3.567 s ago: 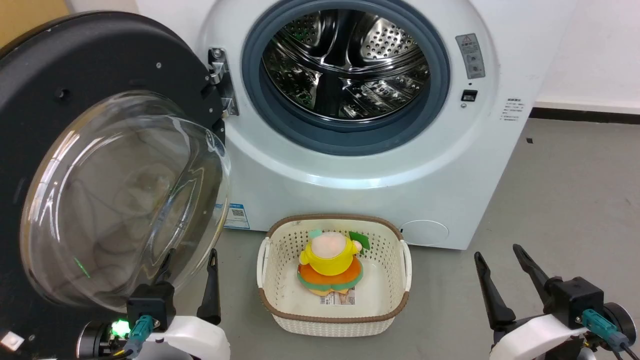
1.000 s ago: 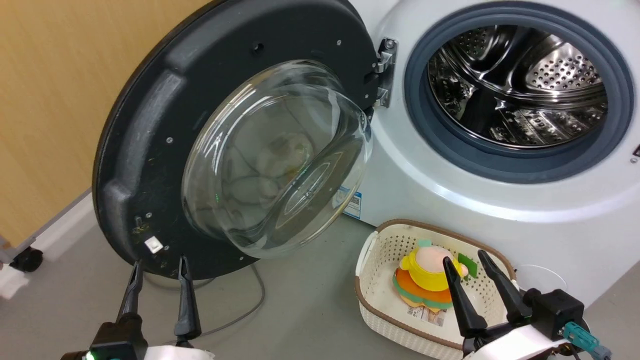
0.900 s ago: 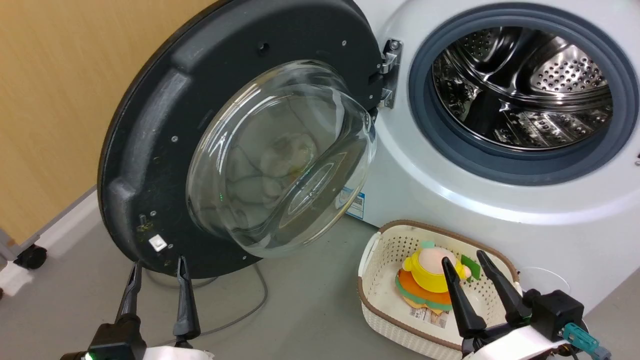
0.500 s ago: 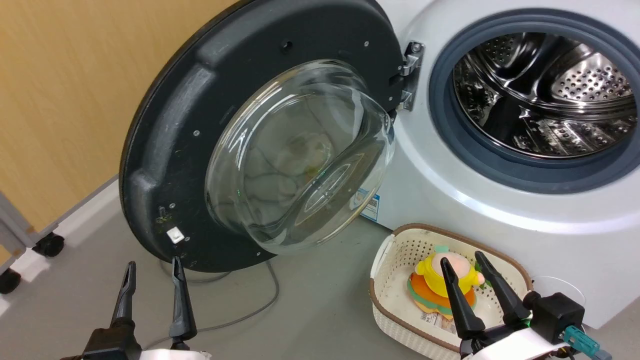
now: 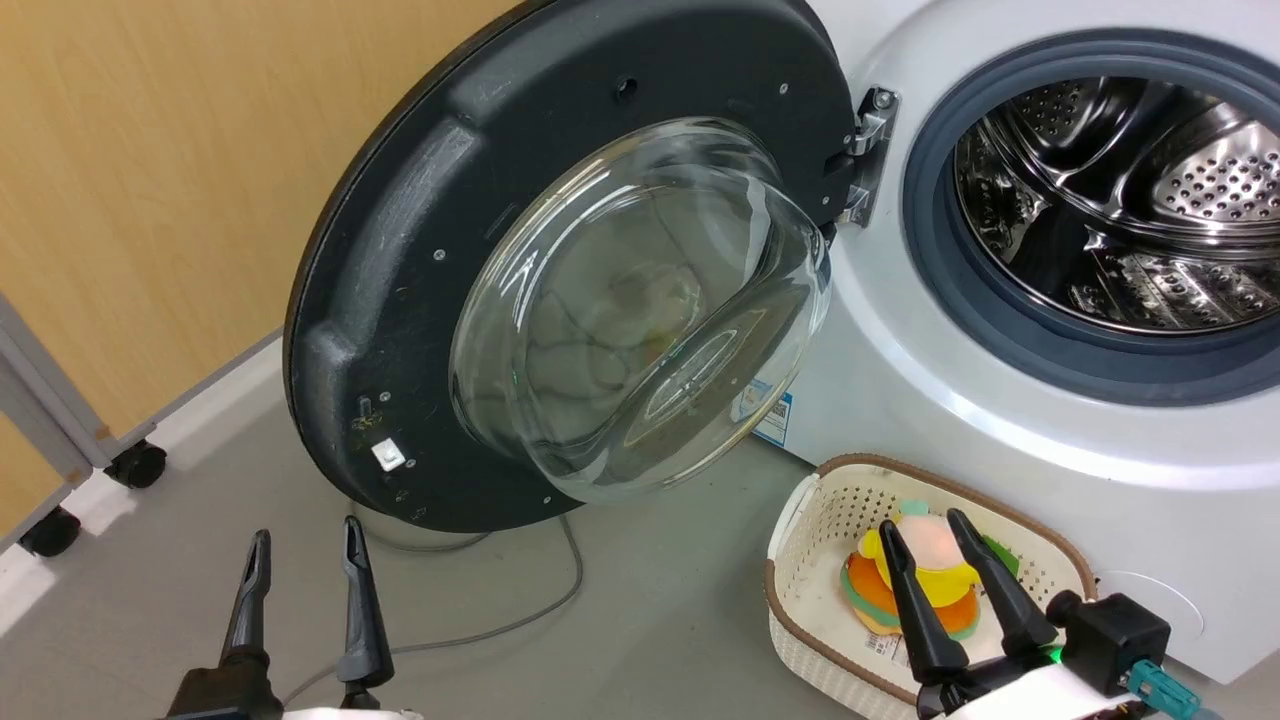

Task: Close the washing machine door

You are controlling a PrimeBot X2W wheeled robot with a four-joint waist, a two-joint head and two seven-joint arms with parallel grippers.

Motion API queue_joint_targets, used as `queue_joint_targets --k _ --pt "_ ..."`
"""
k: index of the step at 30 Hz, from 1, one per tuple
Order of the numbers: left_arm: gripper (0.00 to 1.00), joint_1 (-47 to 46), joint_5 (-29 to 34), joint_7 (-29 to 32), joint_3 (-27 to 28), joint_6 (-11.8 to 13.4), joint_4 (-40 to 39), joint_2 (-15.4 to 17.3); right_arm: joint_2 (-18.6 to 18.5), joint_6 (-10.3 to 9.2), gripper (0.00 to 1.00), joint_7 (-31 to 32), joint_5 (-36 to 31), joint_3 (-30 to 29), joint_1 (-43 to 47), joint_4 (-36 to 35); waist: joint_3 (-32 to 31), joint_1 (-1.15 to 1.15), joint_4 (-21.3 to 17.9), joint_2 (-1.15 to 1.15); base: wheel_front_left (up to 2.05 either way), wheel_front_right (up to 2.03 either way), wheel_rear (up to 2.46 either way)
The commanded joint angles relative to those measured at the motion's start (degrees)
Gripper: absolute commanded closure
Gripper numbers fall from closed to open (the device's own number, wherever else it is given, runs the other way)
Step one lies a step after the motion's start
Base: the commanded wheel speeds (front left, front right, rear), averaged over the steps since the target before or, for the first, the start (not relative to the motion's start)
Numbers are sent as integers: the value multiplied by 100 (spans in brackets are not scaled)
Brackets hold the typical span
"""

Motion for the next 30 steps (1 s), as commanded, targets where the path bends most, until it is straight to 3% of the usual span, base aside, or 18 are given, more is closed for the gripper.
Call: queue_joint_targets --k 1,6,7,8,15,23,30 --pt "0 56 -13 -32 -11 20 4 -1 -36 5 0 -50 20 6 58 6 3 0 1 0 0 0 0" --pt "0 53 -4 -32 -54 33 8 -1 -31 5 0 -50 9 0 79 -5 11 0 7 0 0 0 0" --pt "58 50 4 -32 -67 15 -7 -1 -30 5 0 -50 6 -4 84 -7 11 0 7 0 0 0 0" --pt "100 44 6 -32 -78 -13 -25 -1 -28 5 0 -50 3 -10 90 -10 13 0 9 0 0 0 0" --pt "100 -341 -298 -32 169 -385 -55 77 -5 5 0 -50 -83 -138 188 -4 40 0 24 0 0 0 0" --pt "100 -1617 -1101 312 629 -988 355 688 -36 5 0 -50 -282 -329 323 -239 321 0 -22 0 0 0 0" --pt "100 -2986 -2497 1181 1513 -1048 1255 1102 -164 5 0 30 -343 -307 194 -414 722 0 -349 0 0 0 0"
